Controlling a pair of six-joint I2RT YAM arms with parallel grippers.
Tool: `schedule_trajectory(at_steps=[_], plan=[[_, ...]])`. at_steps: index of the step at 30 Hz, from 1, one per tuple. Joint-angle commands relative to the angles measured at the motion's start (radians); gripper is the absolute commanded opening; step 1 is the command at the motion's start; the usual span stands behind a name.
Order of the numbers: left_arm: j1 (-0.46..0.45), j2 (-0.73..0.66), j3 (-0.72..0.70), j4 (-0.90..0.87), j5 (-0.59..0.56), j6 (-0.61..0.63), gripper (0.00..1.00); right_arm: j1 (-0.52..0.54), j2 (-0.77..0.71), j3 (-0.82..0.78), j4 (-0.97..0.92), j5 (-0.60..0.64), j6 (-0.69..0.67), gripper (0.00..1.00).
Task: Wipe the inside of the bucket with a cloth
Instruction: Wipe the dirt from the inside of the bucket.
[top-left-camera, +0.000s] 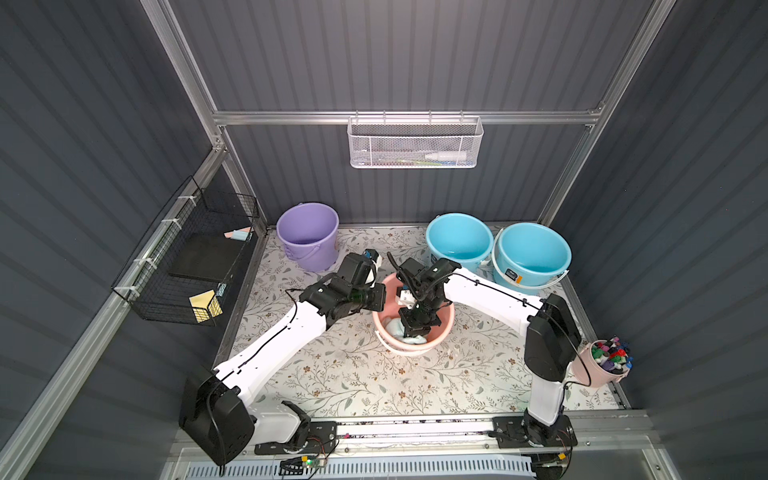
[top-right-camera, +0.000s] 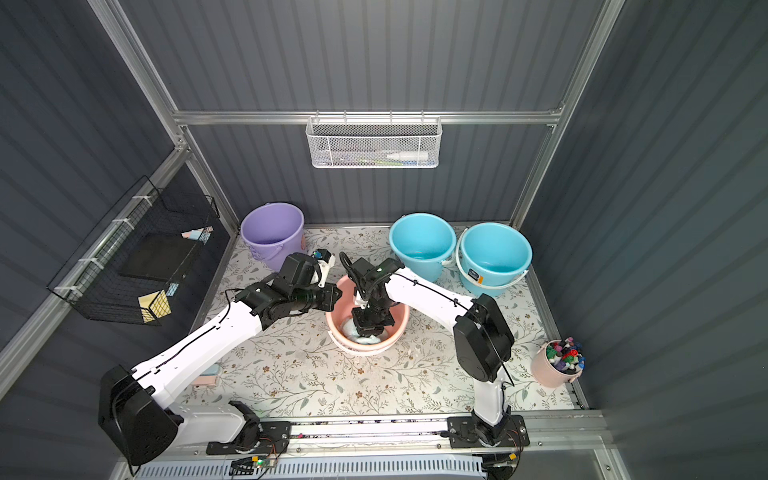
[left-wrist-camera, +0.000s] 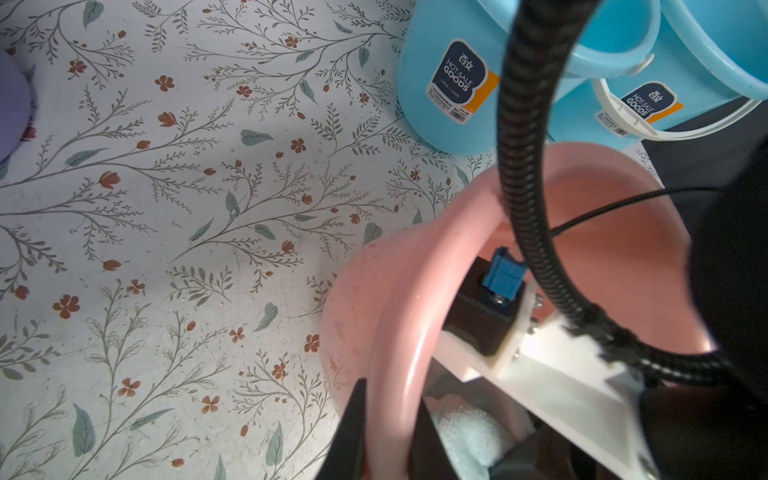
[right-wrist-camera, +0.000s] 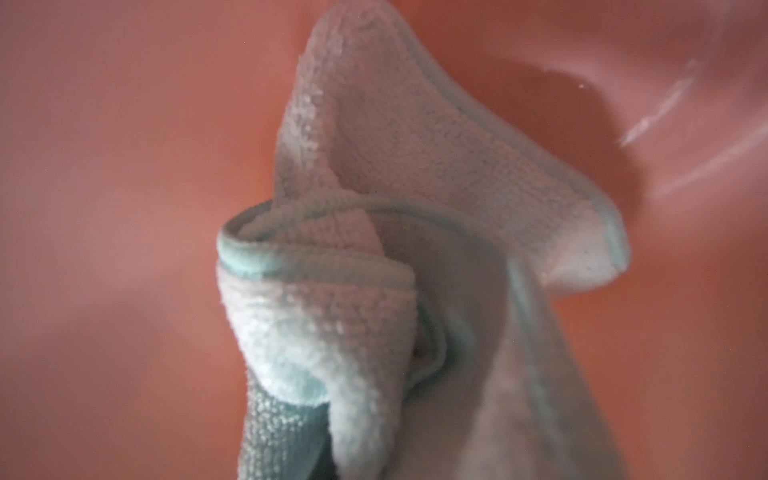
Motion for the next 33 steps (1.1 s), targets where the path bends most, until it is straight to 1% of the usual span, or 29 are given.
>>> schedule_trajectory(at_steps=[1,4,10,15,20,23,33], plan=[[-0.001,-0.055,-0.003,0.078,0.029,-0.044,0.0,0.003,0.038,-0.039,0.025,0.067,0.022,0.0],[-0.001,-0.047,-0.007,0.08,0.036,-0.049,0.0,0.005,0.076,-0.059,0.044,0.149,0.021,0.0],[0.0,-0.035,-0.003,0.081,0.038,-0.048,0.0,0.012,0.151,-0.085,0.084,0.247,0.023,0.0],[-0.001,-0.028,0.001,0.086,0.036,-0.049,0.0,0.018,0.203,-0.097,0.109,0.267,0.031,0.0],[-0.001,-0.009,0.011,0.089,0.033,-0.061,0.0,0.022,0.218,-0.094,0.081,0.284,0.034,0.0],[-0.001,-0.013,0.013,0.095,0.021,-0.069,0.0,0.022,0.176,-0.086,0.055,0.275,0.038,0.0],[0.0,-0.021,0.035,0.085,-0.012,-0.097,0.0,0.017,-0.079,-0.084,0.012,0.203,0.118,0.0]])
